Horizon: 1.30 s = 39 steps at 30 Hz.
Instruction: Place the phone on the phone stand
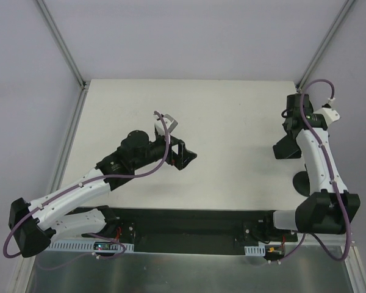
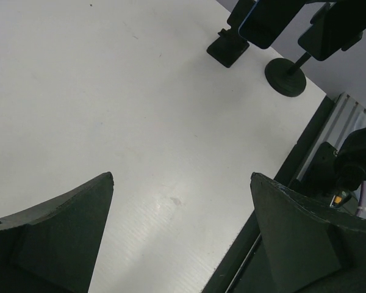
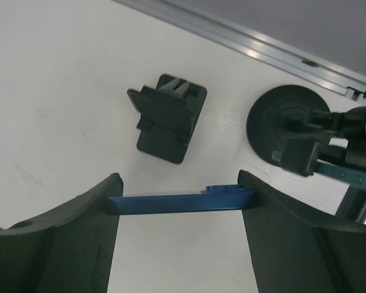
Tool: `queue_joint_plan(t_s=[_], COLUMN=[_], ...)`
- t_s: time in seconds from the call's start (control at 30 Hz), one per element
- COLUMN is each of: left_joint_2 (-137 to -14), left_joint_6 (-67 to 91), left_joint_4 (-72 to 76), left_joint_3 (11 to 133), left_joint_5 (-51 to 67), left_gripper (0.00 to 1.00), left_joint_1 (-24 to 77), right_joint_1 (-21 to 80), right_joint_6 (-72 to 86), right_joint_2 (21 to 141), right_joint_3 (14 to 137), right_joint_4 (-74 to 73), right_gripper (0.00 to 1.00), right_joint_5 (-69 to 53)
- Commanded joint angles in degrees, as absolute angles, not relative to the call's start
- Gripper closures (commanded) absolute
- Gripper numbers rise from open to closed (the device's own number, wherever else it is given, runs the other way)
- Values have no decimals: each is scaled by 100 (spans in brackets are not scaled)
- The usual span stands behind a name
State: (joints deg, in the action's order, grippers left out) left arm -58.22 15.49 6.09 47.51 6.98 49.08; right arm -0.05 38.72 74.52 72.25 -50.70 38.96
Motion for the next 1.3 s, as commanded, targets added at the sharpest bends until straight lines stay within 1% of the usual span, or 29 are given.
queue_joint_plan(t_s=[0.0,0.1,0.23,0.33,0.37,0.47,0.6,0.9,1.27], left_joint_2=[-5397,-5247,-5238,-5186,-5159,-5071,-5054,-5238,-5256], left_joint_6=[1072,994,756,502,370,168,62,53,-70], left_joint_4=[273,325,351,343,343,343,351,369,395], left_joint_3=[4826,4668,4571,4500,4483,4404,4395,4421,4421], left_joint_5=[622,668,230,27,-287,-657,-791,-800,-897], left_gripper=[7,6,5,3,3,1,1,1,1], left_joint_1=[4922,4948,5089,5264,5326,5502,5572,5572,5572], right_joint_1=[-263,-281,-299,-299,-299,-299,-308,-395,-466], right_joint_6=[3770,3858,3946,4139,4192,4263,4359,4772,5537], right_joint_2=[7839,8182,8752,9086,9157,9386,9711,9888,9747], right_joint_3=[8058,8453,8920,9087,9123,9158,9176,8816,8508], right_joint_4=[-5247,-5396,-5739,-5914,-5950,-5915,-5863,-5476,-5511], right_gripper=[99,99,99,99,99,99,99,99,99], right_joint_5=[4798,5062,5212,5142,5133,5133,5142,4983,5291])
